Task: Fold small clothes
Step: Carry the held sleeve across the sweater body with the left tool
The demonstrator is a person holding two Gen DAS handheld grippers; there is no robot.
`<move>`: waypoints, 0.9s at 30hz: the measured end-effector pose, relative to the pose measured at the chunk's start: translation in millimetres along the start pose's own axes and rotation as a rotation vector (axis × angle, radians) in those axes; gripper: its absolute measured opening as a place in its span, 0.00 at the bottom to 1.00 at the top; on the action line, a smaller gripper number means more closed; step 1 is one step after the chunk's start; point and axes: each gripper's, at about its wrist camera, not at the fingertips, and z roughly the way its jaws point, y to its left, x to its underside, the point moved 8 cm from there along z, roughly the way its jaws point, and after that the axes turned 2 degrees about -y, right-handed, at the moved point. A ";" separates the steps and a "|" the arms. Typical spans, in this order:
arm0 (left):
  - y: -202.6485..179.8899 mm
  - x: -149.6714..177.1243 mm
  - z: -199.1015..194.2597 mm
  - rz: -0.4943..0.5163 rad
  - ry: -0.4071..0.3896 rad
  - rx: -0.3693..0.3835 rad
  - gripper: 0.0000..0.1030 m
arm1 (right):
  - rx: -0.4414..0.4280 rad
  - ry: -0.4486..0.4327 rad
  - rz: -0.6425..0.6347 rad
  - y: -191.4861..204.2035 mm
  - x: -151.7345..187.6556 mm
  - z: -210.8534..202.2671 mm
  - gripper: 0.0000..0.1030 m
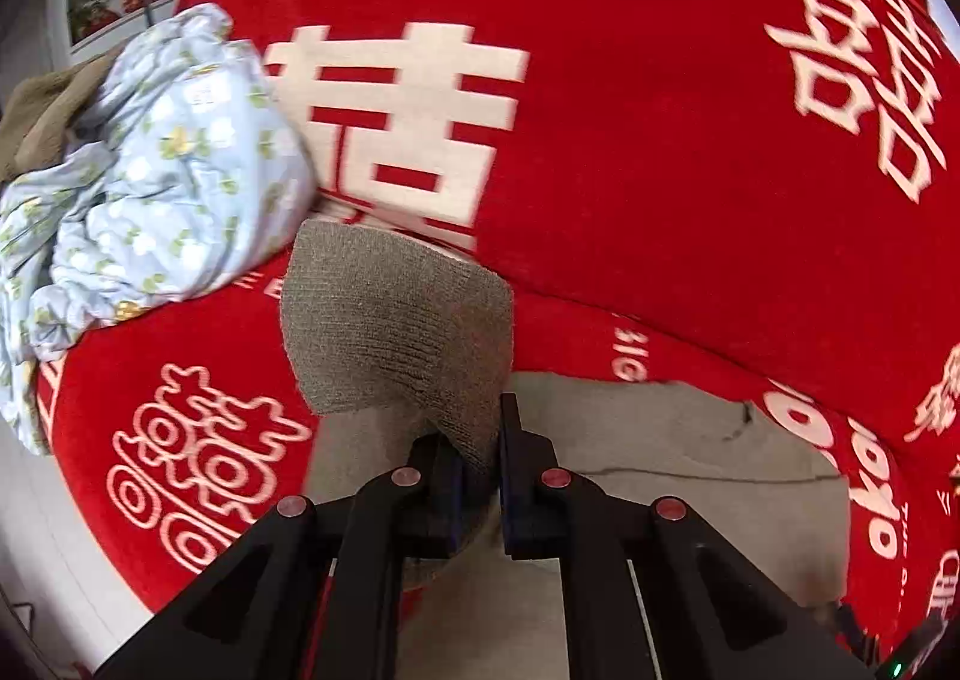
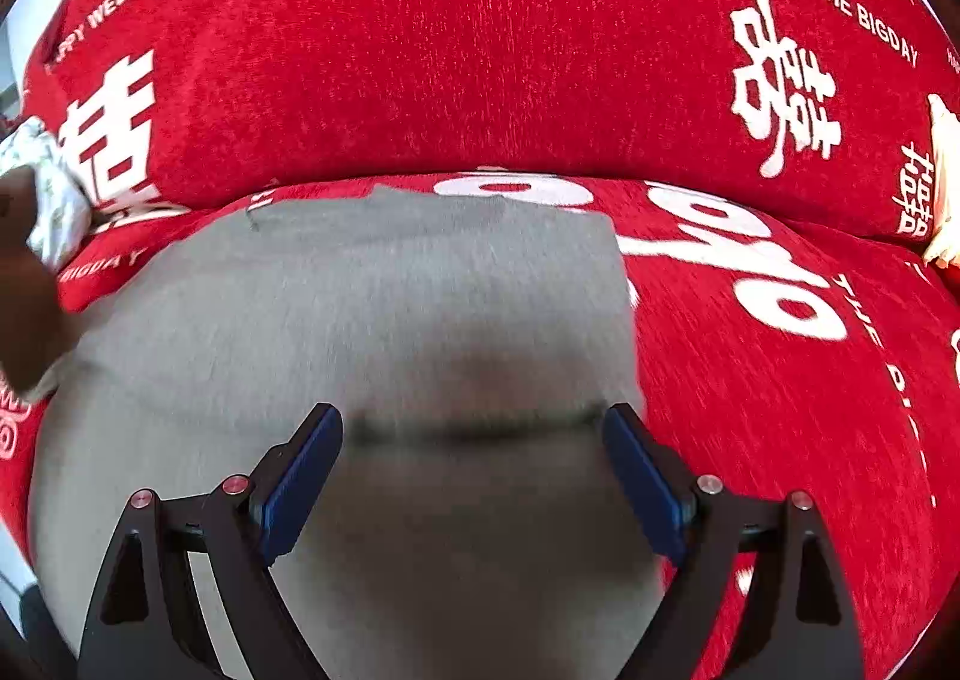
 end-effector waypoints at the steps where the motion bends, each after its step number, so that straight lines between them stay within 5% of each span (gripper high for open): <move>1: -8.8 1.7 0.9 0.009 0.002 0.005 0.09 | 0.000 -0.003 -0.001 -2.0 3.6 -3.3 0.88; 16: -139.8 43.2 14.7 0.145 0.049 0.072 0.09 | 0.000 -0.011 -0.087 -7.3 58.4 -32.5 0.88; 27: -184.4 60.3 18.8 0.163 0.077 0.118 0.09 | -0.003 -0.003 -0.062 -14.5 64.3 -36.1 0.88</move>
